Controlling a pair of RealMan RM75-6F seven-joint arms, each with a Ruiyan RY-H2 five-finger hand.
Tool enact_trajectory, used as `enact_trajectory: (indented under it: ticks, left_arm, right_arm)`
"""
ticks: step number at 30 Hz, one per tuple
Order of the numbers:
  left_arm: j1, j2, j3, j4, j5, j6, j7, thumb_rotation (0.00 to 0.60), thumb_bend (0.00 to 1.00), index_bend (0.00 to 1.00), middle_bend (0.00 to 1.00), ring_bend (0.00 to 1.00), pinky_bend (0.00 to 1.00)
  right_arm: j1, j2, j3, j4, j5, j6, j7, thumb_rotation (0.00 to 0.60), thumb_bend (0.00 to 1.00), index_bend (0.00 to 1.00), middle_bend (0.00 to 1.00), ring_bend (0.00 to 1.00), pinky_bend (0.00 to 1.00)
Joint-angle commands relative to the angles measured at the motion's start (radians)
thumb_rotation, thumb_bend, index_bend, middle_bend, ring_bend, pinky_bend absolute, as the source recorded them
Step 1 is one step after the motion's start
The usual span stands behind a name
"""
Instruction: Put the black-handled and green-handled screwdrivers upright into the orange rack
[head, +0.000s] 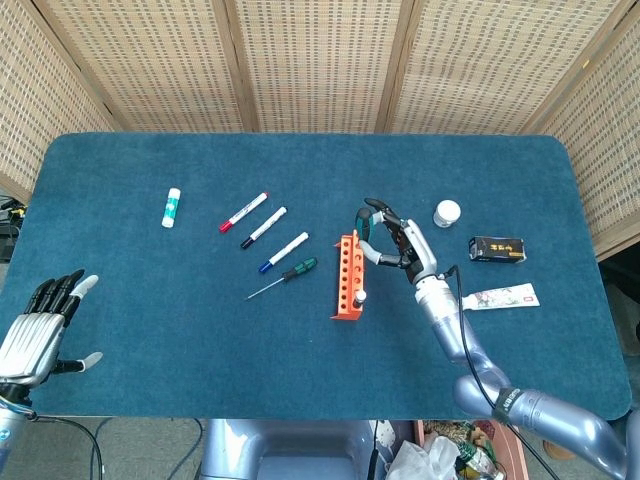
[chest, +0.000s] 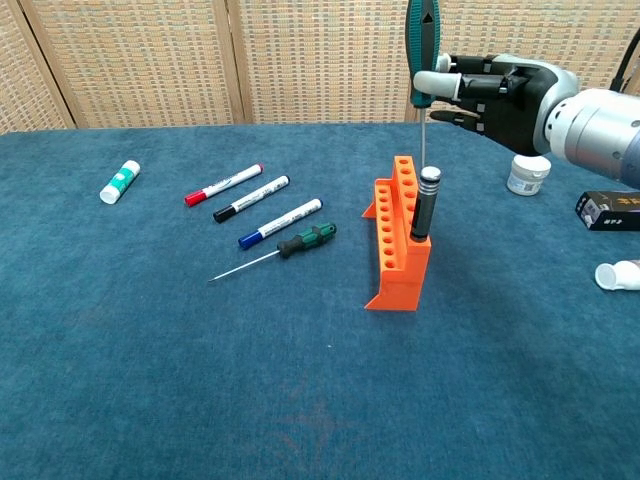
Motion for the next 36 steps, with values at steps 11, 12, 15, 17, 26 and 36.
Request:
enact_trajectory:
  ticks: [11, 12, 15, 17, 26, 36]
  left_arm:
    - [-0.001, 0.0, -0.001, 0.0, -0.001, 0.001, -0.001, 0.6, 0.0, 0.0, 0.0, 0.0, 0.0]
    - [-0.001, 0.0, -0.001, 0.0, 0.0, 0.001, -0.001, 0.6, 0.0, 0.0, 0.0, 0.0, 0.0]
    - [0.0, 0.001, 0.0, 0.0, 0.0, 0.002, -0.002, 0.6, 0.0, 0.0, 0.0, 0.0, 0.0]
    - [0.0, 0.001, -0.001, 0.001, 0.0, 0.002, -0.003, 0.6, 0.0, 0.0, 0.0, 0.0, 0.0]
    - [-0.002, 0.0, -0.001, 0.0, -0.002, 0.0, 0.001, 0.6, 0.0, 0.0, 0.0, 0.0, 0.0]
    - [0.0, 0.0, -0.001, 0.001, -0.002, 0.002, 0.0, 0.6, 0.0, 0.0, 0.0, 0.0, 0.0]
  right_arm:
    - [0.003, -0.011, 0.007, 0.009, -0.005, -0.001, 0.005, 0.6, 0.43, 0.68, 0.11, 0.0, 0.0]
    - [0.004, -0.011, 0.008, 0.01, -0.004, -0.001, 0.003, 0.6, 0.43, 0.68, 0.11, 0.0, 0.0]
    - [0.006, -0.012, 0.012, 0.01, 0.0, -0.001, 0.001, 0.6, 0.43, 0.68, 0.11, 0.0, 0.0]
    - [0.006, -0.013, 0.012, 0.011, 0.001, -0.001, -0.001, 0.6, 0.43, 0.68, 0.11, 0.0, 0.0]
    - [0.01, -0.016, 0.014, 0.007, 0.001, -0.002, -0.011, 0.6, 0.43, 0.68, 0.11, 0.0, 0.0]
    - [0.009, -0.03, 0.007, 0.03, 0.008, -0.008, -0.012, 0.6, 0.43, 0.68, 0.11, 0.0, 0.0]
